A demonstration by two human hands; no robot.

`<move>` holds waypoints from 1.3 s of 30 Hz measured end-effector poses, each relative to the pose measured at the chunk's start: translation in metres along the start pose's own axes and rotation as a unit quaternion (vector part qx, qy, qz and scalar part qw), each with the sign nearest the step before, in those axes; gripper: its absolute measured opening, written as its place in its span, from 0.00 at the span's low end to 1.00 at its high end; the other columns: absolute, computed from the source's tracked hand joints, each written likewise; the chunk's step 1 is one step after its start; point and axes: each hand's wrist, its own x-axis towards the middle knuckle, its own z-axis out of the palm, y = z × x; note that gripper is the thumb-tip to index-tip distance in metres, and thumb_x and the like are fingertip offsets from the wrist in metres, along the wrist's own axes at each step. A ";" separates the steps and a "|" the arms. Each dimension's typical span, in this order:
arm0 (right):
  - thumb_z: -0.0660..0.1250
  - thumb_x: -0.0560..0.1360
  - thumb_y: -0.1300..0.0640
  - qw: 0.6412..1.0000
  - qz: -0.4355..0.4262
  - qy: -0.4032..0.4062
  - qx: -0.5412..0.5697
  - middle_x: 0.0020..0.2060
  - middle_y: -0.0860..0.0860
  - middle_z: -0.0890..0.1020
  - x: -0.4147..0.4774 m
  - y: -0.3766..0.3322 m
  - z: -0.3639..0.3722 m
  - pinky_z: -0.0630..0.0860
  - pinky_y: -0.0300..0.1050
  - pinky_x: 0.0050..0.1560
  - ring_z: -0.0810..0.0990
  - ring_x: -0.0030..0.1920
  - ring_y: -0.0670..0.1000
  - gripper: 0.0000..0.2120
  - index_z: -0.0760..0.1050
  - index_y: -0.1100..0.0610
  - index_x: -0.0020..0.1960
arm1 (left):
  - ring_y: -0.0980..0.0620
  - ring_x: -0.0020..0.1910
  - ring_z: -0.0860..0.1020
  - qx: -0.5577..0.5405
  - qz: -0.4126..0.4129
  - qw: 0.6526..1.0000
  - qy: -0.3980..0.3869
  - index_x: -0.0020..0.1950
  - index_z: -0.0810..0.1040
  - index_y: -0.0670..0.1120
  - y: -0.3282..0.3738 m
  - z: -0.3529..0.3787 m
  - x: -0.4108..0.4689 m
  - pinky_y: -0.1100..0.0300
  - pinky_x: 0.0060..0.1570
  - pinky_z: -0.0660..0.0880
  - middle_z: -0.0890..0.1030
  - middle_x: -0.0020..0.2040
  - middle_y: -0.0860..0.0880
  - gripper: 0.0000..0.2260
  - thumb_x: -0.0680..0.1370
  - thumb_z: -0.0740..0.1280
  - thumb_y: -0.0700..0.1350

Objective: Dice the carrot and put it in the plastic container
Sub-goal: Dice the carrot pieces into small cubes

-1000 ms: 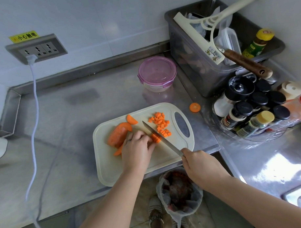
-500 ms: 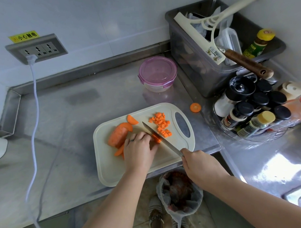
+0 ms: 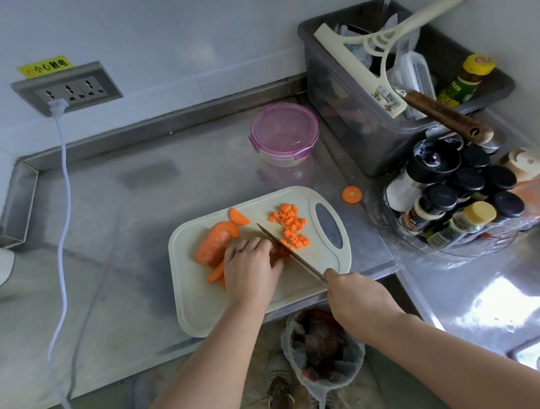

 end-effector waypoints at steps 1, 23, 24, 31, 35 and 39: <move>0.55 0.81 0.59 1.000 0.001 -0.002 0.002 0.46 0.52 0.78 0.000 0.000 0.000 0.81 0.49 0.41 0.80 0.41 0.51 0.17 0.62 0.55 0.70 | 0.50 0.38 0.78 0.001 0.001 1.000 -0.001 0.35 0.78 0.50 0.000 0.001 0.000 0.56 0.41 0.69 0.80 0.34 0.54 0.12 0.61 0.79 0.51; 0.51 0.82 0.54 0.987 -0.024 0.122 0.105 0.31 0.50 0.71 0.008 0.017 -0.018 0.64 0.46 0.31 0.71 0.32 0.55 0.11 0.70 0.57 0.55 | 0.47 0.45 0.77 -0.041 0.004 0.999 -0.020 0.42 0.80 0.52 0.002 0.003 0.036 0.53 0.43 0.64 0.83 0.41 0.52 0.09 0.68 0.75 0.53; 0.51 0.82 0.53 0.987 -0.021 0.127 0.096 0.32 0.50 0.72 0.007 0.019 -0.021 0.65 0.46 0.33 0.71 0.34 0.55 0.11 0.70 0.56 0.56 | 0.47 0.45 0.78 -0.070 -0.003 0.997 -0.015 0.42 0.80 0.52 0.000 0.003 0.036 0.54 0.43 0.63 0.83 0.41 0.53 0.08 0.68 0.75 0.53; 0.53 0.82 0.48 0.982 -0.042 0.182 -0.017 0.46 0.48 0.80 0.001 0.030 -0.033 0.65 0.44 0.35 0.80 0.44 0.53 0.14 0.70 0.49 0.64 | 0.52 0.46 0.79 -0.333 -0.149 0.929 0.068 0.49 0.81 0.48 -0.031 -0.042 0.053 0.60 0.48 0.73 0.82 0.46 0.52 0.06 0.78 0.65 0.41; 0.54 0.81 0.47 0.978 -0.057 0.197 -0.048 0.48 0.47 0.80 -0.002 0.029 -0.036 0.64 0.43 0.35 0.80 0.44 0.54 0.14 0.69 0.50 0.63 | 0.60 0.46 0.73 -0.329 0.020 0.940 -0.091 0.40 0.80 0.57 -0.015 -0.071 0.073 0.63 0.51 0.70 0.78 0.42 0.60 0.14 0.75 0.61 0.39; 0.54 0.82 0.47 0.975 -0.052 0.207 -0.069 0.49 0.48 0.80 -0.002 0.029 -0.037 0.65 0.42 0.37 0.81 0.44 0.54 0.14 0.69 0.50 0.64 | 0.55 0.54 0.69 -0.145 0.096 0.951 -0.255 0.38 0.78 0.61 0.002 -0.068 0.083 0.58 0.61 0.63 0.77 0.46 0.61 0.16 0.77 0.57 0.44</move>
